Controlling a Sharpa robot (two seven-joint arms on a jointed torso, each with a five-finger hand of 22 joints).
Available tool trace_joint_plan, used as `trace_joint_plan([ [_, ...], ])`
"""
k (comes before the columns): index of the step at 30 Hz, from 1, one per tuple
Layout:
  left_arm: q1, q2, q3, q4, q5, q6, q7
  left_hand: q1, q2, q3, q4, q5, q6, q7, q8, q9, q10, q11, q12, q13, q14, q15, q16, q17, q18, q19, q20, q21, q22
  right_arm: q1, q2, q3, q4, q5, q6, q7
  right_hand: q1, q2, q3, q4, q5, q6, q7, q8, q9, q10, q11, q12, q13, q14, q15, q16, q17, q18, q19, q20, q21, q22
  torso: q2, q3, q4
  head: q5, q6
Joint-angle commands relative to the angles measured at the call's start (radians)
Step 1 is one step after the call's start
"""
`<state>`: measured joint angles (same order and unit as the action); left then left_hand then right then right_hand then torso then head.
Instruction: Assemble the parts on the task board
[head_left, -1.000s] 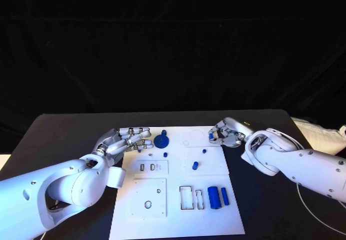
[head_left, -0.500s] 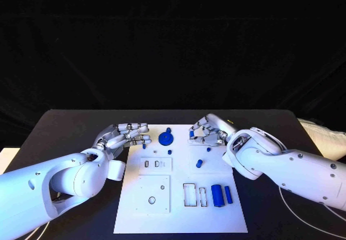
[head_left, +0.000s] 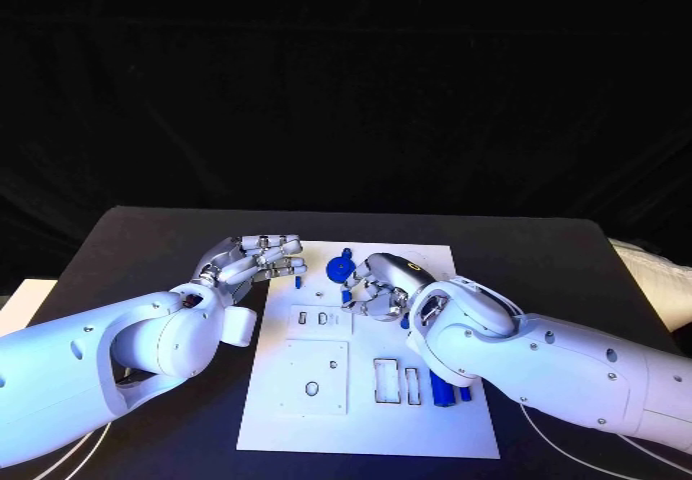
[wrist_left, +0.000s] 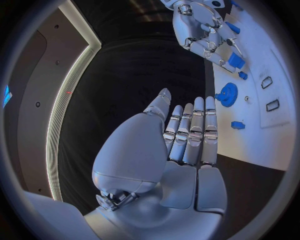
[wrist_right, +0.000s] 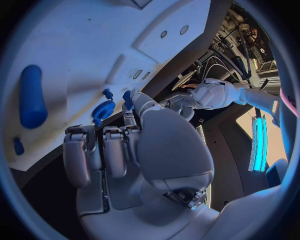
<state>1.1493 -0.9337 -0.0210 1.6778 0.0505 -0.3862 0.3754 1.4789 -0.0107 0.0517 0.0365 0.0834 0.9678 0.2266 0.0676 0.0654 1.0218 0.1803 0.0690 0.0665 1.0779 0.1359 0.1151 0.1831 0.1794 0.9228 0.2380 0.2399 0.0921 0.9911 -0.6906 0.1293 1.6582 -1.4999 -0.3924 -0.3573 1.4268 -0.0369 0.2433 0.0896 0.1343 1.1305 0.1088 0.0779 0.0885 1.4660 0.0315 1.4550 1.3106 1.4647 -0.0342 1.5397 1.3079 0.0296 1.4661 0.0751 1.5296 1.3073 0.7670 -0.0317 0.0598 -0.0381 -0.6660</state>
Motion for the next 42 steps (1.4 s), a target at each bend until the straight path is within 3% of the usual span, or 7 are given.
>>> trace_joint_plan([
  [1, 0.001, 0.003, 0.001, 0.004, -0.008, 0.020, 0.016, -0.006, 0.006, -0.001, -0.009, -0.006, -0.006, 0.002, -0.002, -0.001, -0.007, 0.001, -0.005, -0.001, -0.009, 0.003, -0.007, 0.001, -0.004, -0.013, 0.004, -0.007, -0.004, -0.007, 0.015, -0.005, -0.009, -0.058, 0.038, -0.058, -0.014, -0.002, 0.005, 0.000, 0.008, 0.001, 0.002, 0.002, 0.001, 0.050, -0.004, -0.006, 0.181, 0.089, -0.005, -0.003, 0.185, -0.007, 0.039, -0.003, -0.004, 0.168, 0.002, 0.0000, 0.0014, 0.001, -0.004],
  [4, 0.001, 0.003, 0.001, 0.007, -0.012, 0.019, 0.017, -0.008, 0.007, -0.002, -0.009, -0.006, -0.007, 0.003, -0.003, -0.001, -0.009, 0.002, -0.005, -0.001, -0.012, 0.004, -0.008, 0.001, -0.004, -0.017, 0.005, -0.010, -0.005, -0.011, 0.030, -0.011, -0.016, -0.065, 0.043, -0.062, -0.017, -0.003, 0.005, 0.001, 0.008, 0.001, 0.003, 0.001, 0.001, 0.050, -0.003, -0.007, 0.181, 0.090, -0.005, -0.003, 0.185, -0.006, 0.038, -0.003, -0.005, 0.167, 0.001, 0.0004, -0.0003, 0.009, -0.007],
  [9, 0.001, 0.006, 0.001, 0.013, -0.014, 0.022, 0.015, -0.010, 0.007, -0.002, -0.010, -0.006, -0.008, 0.003, -0.002, -0.001, -0.009, 0.002, -0.005, -0.001, -0.017, 0.005, -0.010, 0.000, -0.003, -0.021, 0.007, -0.012, -0.006, -0.015, 0.048, -0.017, -0.022, -0.085, 0.050, -0.067, -0.019, -0.004, 0.005, 0.001, 0.009, 0.001, 0.003, 0.001, 0.000, 0.050, -0.003, -0.007, 0.181, 0.089, -0.004, -0.004, 0.184, -0.006, 0.038, -0.003, -0.005, 0.166, 0.001, 0.0009, -0.0010, 0.010, -0.010],
  [24, 0.001, 0.011, 0.001, 0.024, -0.015, 0.024, 0.010, -0.011, 0.007, -0.002, -0.012, -0.006, -0.008, 0.004, -0.002, -0.001, -0.010, 0.003, -0.005, -0.001, -0.020, 0.006, -0.012, 0.000, -0.003, -0.024, 0.008, -0.014, -0.007, -0.018, 0.072, -0.023, -0.028, -0.100, 0.086, -0.074, -0.028, -0.010, 0.004, 0.001, 0.012, 0.000, 0.003, -0.001, 0.000, 0.050, -0.002, -0.006, 0.181, 0.090, -0.004, -0.003, 0.185, -0.006, 0.039, -0.002, -0.005, 0.167, 0.002, 0.0022, 0.0001, 0.023, -0.018],
  [42, 0.000, 0.012, 0.001, 0.031, -0.015, 0.025, 0.007, -0.011, 0.008, -0.002, -0.012, -0.006, -0.009, 0.004, -0.002, -0.001, -0.010, 0.003, -0.005, -0.001, -0.020, 0.006, -0.012, 0.000, -0.003, -0.024, 0.008, -0.014, -0.007, -0.022, 0.079, -0.027, -0.040, -0.093, 0.137, -0.078, -0.066, -0.048, -0.014, 0.003, 0.012, -0.044, 0.020, -0.017, -0.012, 0.033, 0.011, -0.039, 0.162, 0.087, 0.007, -0.009, 0.174, -0.001, 0.023, 0.006, -0.017, 0.144, 0.000, 0.0015, -0.0008, 0.026, -0.025],
])
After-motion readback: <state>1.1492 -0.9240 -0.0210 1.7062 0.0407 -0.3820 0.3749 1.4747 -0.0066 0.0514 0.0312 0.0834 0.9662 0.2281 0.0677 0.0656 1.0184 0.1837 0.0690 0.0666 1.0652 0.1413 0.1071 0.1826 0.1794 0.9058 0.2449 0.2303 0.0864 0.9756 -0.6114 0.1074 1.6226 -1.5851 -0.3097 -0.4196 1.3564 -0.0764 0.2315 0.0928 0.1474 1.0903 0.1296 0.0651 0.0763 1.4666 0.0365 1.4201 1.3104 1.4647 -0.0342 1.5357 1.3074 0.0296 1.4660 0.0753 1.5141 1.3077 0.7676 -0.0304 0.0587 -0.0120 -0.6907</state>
